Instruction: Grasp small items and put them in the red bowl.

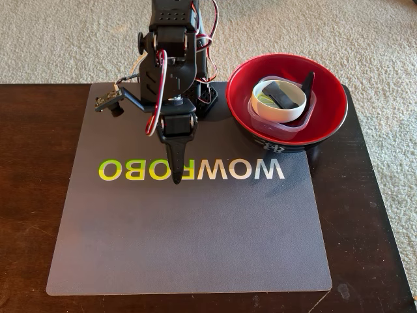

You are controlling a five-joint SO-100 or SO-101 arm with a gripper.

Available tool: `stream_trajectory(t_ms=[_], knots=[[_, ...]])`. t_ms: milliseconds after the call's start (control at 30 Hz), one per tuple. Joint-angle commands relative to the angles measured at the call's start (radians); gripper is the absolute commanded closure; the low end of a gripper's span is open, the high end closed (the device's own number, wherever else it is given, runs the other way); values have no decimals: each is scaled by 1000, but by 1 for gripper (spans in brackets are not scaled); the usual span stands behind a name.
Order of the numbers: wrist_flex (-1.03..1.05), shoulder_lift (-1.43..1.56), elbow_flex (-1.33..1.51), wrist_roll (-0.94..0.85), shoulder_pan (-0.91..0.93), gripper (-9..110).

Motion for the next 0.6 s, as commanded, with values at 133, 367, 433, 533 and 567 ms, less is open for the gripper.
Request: stream_trajectory(t_ms=[133,367,433,533,567], knots=[[-15,28,-5,6,-18,86],[-28,28,-6,3,-12,86],[-29,25,-6,0,-11,86],[-32,21,-6,2,-9,86],[-32,20,-6,2,-9,86]])
